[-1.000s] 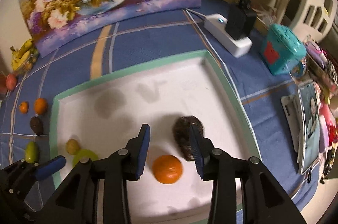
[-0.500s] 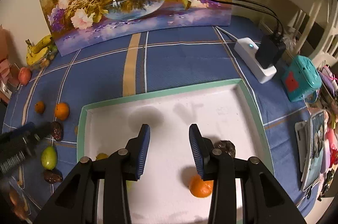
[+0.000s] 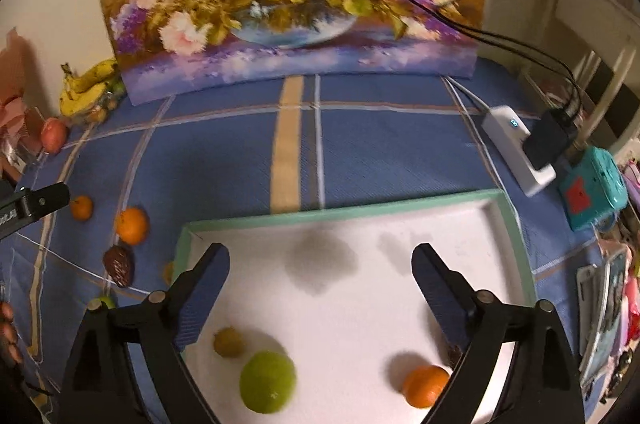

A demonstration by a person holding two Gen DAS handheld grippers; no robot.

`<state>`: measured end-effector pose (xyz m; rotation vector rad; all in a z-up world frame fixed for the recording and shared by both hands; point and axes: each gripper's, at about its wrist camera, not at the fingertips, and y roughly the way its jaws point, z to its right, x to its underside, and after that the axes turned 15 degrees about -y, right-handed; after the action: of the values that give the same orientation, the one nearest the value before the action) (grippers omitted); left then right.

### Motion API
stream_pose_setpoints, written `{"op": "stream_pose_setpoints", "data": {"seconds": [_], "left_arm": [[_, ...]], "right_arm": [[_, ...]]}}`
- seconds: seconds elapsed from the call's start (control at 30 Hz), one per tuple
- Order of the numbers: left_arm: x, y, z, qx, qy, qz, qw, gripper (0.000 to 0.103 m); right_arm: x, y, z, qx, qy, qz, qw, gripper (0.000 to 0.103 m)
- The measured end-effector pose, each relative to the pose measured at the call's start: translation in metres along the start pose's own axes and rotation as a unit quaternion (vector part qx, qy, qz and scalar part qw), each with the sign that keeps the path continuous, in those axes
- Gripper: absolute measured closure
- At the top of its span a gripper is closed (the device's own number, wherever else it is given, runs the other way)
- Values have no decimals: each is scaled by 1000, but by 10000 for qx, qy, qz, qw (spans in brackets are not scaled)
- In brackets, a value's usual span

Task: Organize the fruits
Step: 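Grasp an orange with the right tool while the left tool grasps a mandarin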

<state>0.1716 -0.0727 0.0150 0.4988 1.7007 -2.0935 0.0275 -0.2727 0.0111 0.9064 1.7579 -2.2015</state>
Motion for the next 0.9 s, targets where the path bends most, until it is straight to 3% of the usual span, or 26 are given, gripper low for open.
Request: {"op": "stream_pose_setpoints", "data": {"seconds": [0.13,0.33,0.6,0.63,0.8,0.9], "left_arm": [[-10,1,-10,18,-71,118,9999,0],[-22,3,-25,196,-201,159,9995,0],[-25,3,-30,387,-61,-104,9992,0],[-24,5,-30,441,-62,-186,9988,0],[-21,12,-38,412,-202,-312,9985,0],[-21,18,-49,315,-363,-340,9983,0]], "right_arm": [[-7,0,-7,25,58,182,9998,10],[-15,4,-25,-477,77,415,9980,10],[-23,2,-66,-865,-243,620,9940,11],[-24,2,-71,-872,-313,610,9938,13],[-25,7,-90,-1014,-457,469,9927,42],[-25,13,-99,-1130,-469,404,9917,46]]}}
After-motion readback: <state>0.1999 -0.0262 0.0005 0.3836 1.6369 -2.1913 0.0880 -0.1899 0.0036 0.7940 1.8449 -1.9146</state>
